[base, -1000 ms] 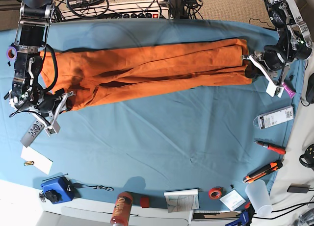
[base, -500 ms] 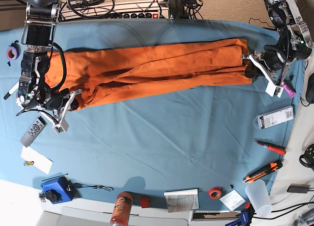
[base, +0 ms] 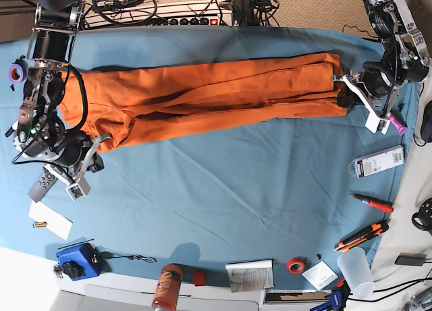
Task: Layout the t-shirt on the table in an organized manner, then fold the t-shirt properly
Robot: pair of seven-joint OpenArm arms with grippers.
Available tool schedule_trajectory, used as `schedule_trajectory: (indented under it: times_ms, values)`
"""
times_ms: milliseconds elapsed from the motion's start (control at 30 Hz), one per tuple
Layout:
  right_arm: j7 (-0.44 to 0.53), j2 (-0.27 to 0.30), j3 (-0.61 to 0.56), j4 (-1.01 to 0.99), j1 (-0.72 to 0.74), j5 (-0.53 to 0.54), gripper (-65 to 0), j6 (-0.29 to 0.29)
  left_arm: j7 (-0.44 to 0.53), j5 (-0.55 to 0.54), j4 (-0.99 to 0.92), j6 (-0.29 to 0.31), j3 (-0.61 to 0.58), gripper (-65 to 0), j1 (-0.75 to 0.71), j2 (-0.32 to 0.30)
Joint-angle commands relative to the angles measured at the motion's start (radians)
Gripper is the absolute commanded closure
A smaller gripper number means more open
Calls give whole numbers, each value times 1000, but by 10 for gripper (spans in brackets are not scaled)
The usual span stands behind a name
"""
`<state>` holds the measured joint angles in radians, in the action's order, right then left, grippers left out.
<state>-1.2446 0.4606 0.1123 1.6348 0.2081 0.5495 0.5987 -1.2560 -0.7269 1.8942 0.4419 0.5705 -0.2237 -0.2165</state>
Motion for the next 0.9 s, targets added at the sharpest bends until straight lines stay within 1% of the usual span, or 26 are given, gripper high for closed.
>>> schedule_trajectory:
  times_ms: [0,100,167,233,267,300,333,433,467,533,667,767,867]
  values:
    - [22,16,14,16,22,6,0,-2,18,-14,18,3,3,0,5,-11]
    - [5,16,14,15,21,-13,0,-2,18,-14,18,4,3,0,5,-11]
    - [-34,16,14,16,22,-19,-3,-1,18,-14,18,4,3,0,5,-11]
    - [-46,16,14,15,21,-20,-146,-1,18,-14,18,4,3,0,5,-11]
    - [-42,16,14,14,21,-20,-198,-1,18,-14,18,4,3,0,5,-11]
    - [-30,16,14,12,21,-21,-220,-2,18,-14,18,4,3,0,5,-11]
    - [-12,16,14,11,21,-31,-220,-5,18,-14,18,4,3,0,5,-11]
    - [45,16,13,-24,22,-83,-220,-84,18,-14,18,4,3,0,5,-11]
    - [53,16,13,-48,22,-96,-220,-90,18,-14,18,4,3,0,5,-11]
    - [71,15,13,-103,22,-102,-220,-90,19,-14,18,4,3,0,5,-11]
    - [89,8,12,-177,22,-94,-219,-51,23,-14,18,4,3,0,5,-11]
    - [89,-16,11,-184,22,-95,-219,-28,26,-15,18,4,3,0,5,-11]
    - [89,-41,11,-184,21,-95,-219,-22,25,-15,18,4,3,0,5,-11]
